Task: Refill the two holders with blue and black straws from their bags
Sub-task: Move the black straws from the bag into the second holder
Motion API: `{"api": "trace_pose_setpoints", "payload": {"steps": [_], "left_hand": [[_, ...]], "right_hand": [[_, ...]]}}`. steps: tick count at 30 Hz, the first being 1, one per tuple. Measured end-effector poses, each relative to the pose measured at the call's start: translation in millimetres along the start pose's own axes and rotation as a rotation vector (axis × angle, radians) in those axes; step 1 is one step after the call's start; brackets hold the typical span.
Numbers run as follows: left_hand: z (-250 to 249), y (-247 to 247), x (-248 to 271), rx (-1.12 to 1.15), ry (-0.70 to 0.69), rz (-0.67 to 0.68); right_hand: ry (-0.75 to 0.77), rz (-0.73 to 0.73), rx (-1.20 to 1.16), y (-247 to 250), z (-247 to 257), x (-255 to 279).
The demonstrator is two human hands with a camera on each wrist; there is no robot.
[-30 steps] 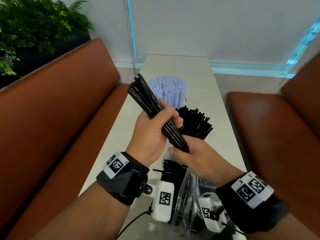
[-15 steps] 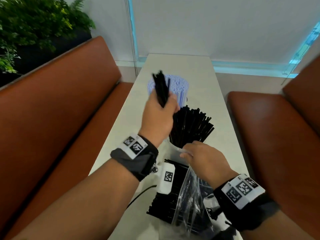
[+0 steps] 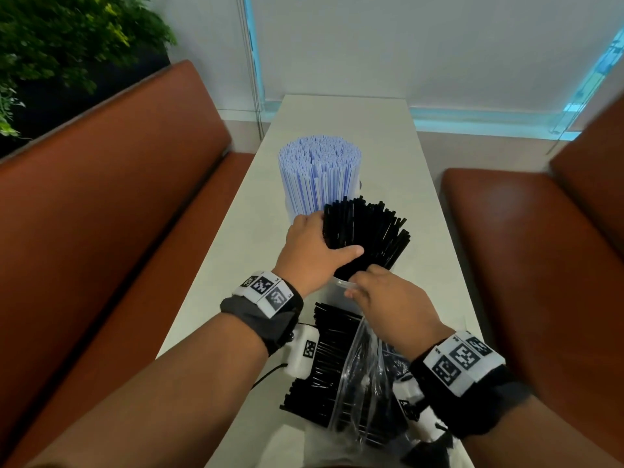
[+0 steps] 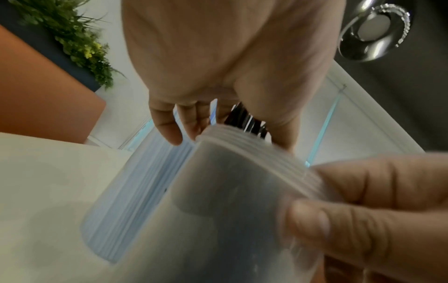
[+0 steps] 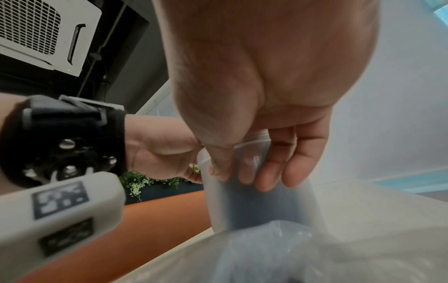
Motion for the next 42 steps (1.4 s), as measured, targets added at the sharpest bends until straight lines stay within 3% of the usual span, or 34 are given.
{"api": "trace_pose_setpoints", "payload": {"steps": [3, 6, 8, 10, 12, 13, 17, 21, 29, 34, 42], "left_hand": [[6, 9, 16, 0.130, 0.039, 0.020], [22, 17, 40, 0.134, 0.116, -0.020], [32, 21, 56, 0.112, 0.145, -0.067], [37, 19, 70, 0.080, 0.125, -0.031], [35, 12, 82, 0.032, 0.063, 0.129], [32, 7, 88, -0.001, 0.011, 0.218], [21, -20, 100, -0.203, -0.234, 0.493], [13, -46, 101, -0.328, -0.454, 0.589], [-1, -65, 90, -0.570, -0.564, 0.764], [-1, -67, 87, -0.552, -0.514, 0.805], [9, -33, 86, -0.724, -0.551, 0.628]], "right_hand": [[-0.009, -0.013, -0.015, 6, 2, 6], [0.046, -0.216, -0.195, 16, 10, 24], [-0.015, -0.301, -0.201, 17, 12, 32], [-0.207, -0.120, -0.030, 10, 8, 34], [-0.355, 0.089, 0.161, -1, -1, 34], [-0.386, 0.126, 0.201, -4, -4, 33], [-0.440, 0.213, 0.194, -16, -14, 25], [-0.442, 0.293, 0.085, -16, -18, 19], [-0.316, 0.249, 0.043, -11, -21, 17], [-0.322, 0.187, 0.047, -7, -22, 19], [-0.340, 0.137, -0.010, -1, -23, 22]]}}
Point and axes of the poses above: each hand's wrist, its own x-axis away from the middle knuckle, its own y-axis out of the back of the hand, z = x × y, the point moved 1 cm from there along -x, towards the middle knuckle, and after that the axes turned 14 degrees about -y, right-handed, at the moved point
